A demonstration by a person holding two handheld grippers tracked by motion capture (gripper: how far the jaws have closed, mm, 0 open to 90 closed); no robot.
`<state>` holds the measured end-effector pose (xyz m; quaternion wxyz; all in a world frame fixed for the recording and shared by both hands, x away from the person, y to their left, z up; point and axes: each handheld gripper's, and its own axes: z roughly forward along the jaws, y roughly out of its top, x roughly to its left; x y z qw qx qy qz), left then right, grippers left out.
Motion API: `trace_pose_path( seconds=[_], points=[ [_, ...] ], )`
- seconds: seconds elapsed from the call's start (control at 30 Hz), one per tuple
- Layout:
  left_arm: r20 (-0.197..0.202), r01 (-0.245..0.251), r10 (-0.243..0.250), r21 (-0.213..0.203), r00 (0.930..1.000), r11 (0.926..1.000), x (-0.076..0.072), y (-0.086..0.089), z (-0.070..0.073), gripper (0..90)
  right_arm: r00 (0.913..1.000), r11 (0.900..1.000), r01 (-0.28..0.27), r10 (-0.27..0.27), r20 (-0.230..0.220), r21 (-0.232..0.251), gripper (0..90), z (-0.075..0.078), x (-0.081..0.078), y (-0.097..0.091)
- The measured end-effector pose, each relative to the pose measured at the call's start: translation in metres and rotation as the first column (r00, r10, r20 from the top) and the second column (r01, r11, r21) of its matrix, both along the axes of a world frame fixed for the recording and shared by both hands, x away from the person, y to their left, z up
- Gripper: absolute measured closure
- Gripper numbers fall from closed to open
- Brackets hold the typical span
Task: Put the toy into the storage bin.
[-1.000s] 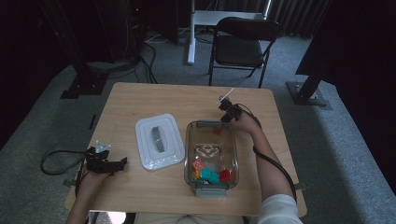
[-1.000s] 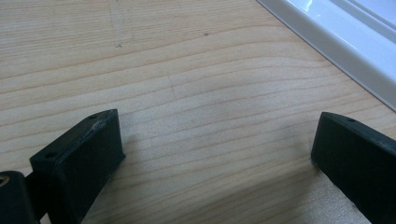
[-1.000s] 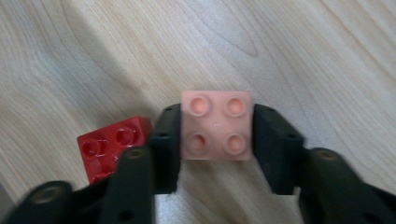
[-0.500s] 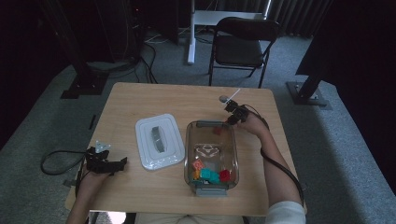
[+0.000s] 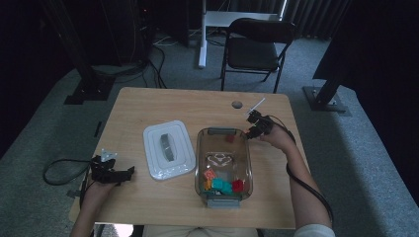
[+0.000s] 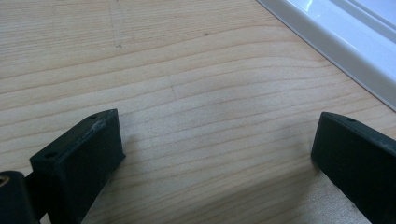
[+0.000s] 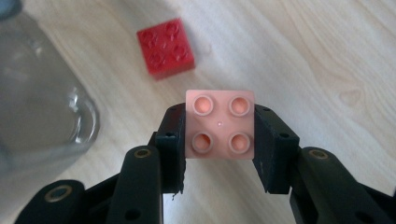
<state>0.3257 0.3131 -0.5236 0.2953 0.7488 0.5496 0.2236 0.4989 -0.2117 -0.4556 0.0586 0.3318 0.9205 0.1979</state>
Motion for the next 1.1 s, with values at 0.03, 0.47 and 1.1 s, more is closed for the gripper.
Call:
trace_pose_path(
  seconds=[0.03, 0.47, 1.1],
  points=[
    [0.000, 0.000, 0.000, 0.000, 1.0000, 1.0000, 0.000, 0.000, 0.000, 2.7, 1.0000, 1.0000, -0.003, 0.003, -0.001, 0.002, 58.8, 0.001, -0.002, -0.002],
    [0.000, 0.000, 0.000, 0.000, 1.0000, 1.0000, 0.000, 0.000, 0.000, 2.7, 0.9975, 0.9970, -0.070, 0.070, 0.010, 0.032, 58.8, 0.014, -0.044, -0.023],
    [0.000, -0.001, 0.001, 0.002, 1.0000, 1.0000, -0.001, 0.000, 0.000, 2.7, 0.9782, 0.9780, -0.200, 0.196, 0.068, 0.058, 58.8, 0.061, -0.113, -0.051]
  ],
)
